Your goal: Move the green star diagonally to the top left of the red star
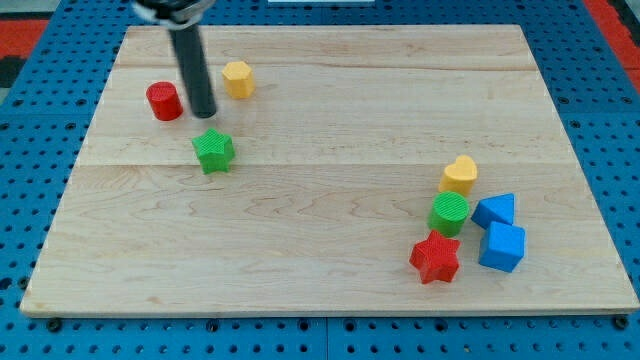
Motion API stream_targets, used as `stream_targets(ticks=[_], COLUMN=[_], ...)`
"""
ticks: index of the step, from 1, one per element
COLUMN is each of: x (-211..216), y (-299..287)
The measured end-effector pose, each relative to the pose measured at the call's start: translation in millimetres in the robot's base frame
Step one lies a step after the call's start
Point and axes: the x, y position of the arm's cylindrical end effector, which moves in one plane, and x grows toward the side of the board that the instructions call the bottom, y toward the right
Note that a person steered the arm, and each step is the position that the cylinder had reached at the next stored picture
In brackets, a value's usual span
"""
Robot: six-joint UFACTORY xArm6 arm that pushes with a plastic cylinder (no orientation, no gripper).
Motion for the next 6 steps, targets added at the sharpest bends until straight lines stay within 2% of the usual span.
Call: stream_targets(ticks=[1, 2, 4, 5, 6], x=[77, 95, 73, 90, 88], y=[20, 77, 95, 193, 202])
